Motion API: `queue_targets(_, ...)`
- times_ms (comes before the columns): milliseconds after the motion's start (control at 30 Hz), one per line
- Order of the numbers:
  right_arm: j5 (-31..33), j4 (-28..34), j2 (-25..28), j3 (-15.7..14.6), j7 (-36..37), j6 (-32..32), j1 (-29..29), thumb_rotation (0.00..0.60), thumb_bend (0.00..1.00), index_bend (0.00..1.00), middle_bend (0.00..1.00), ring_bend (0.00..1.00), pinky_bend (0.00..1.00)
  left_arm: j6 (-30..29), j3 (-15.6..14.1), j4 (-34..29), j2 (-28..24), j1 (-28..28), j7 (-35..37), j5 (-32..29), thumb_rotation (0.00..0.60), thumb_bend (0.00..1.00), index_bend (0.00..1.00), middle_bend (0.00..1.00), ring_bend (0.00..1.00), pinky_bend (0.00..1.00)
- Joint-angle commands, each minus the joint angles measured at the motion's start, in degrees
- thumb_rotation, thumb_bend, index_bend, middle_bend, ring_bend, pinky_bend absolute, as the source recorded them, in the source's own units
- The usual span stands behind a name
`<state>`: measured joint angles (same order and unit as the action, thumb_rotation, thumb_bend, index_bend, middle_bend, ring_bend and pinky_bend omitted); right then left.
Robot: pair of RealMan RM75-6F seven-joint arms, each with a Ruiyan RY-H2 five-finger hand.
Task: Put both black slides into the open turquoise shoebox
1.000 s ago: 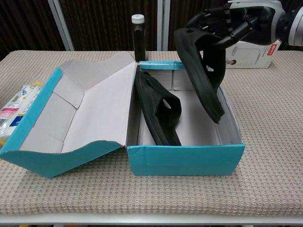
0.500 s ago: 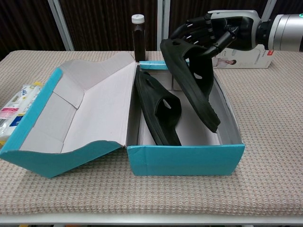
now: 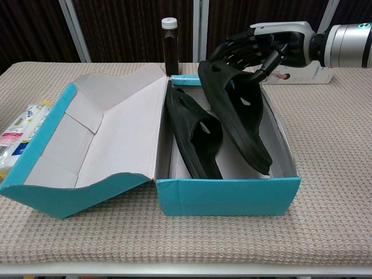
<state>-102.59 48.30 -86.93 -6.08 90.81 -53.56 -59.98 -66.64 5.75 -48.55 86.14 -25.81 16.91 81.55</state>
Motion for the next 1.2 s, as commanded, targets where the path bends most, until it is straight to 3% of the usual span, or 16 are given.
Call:
queue_targets(33, 0.81, -0.44, -0.41, -0.32, -1.76, 0.47, 0.07, 0.6, 0.11, 0.46, 0.45, 0.34, 0.26, 0.11, -0.06, 0.21, 0.1, -0.09, 0.12, 0.1, 0.6, 0.13, 0.35, 0.31, 0.22, 0.32)
queue_targets(267, 2.32, 0.16, -1.35, 0.15, -9.97, 0.25, 0.5, 0.6, 0.11, 0.46, 0.45, 0.34, 0.26, 0.27, -0.12, 0.85, 0.53, -0.23, 0.3, 0.16, 0.6, 0.13, 0.35, 0.31, 0.22, 0.32)
queue_targets(467, 3.19, 0.9, -1.61, -0.02, -11.7, 1.17, 0.22, 0.6, 0.11, 0.46, 0.45, 0.33, 0.26, 0.21, -0.16, 1.19, 0.59, -0.14, 0.63, 0.16, 0.6, 0.13, 0.35, 0.31, 0.22, 0.32)
queue_targets(633, 2.55, 1.94, -0.91, -1.07, -11.36, 1.15, -0.3, 0.6, 0.04, 0.46, 0.42, 0.3, 0.26, 0.24, -0.24, 1.3, 0.63, -0.09, 1.06, 0.23, 0.6, 0.13, 0.35, 0.31, 0.22, 0.32)
queue_targets(767, 1.71, 3.22, 0.4, -2.16, -10.33, 0.97, -0.88, 0.6, 0.0, 0.4, 0.38, 0.24, 0.26, 0.25, -0.21, 1.33, 0.67, -0.29, 1.41, 0.39, 0.6, 0.13, 0.35, 0.31, 0.22, 0.32)
queue_targets(1200, 0.38, 5.9, 3.34, -5.24, -7.42, 1.46, -2.22, 0.6, 0.0, 0.18, 0.25, 0.12, 0.23, 0.06, -0.24, 0.83, 0.44, -0.27, 1.64, 0.48, 0.6, 0.13, 0.35, 0.31, 0.22, 0.32)
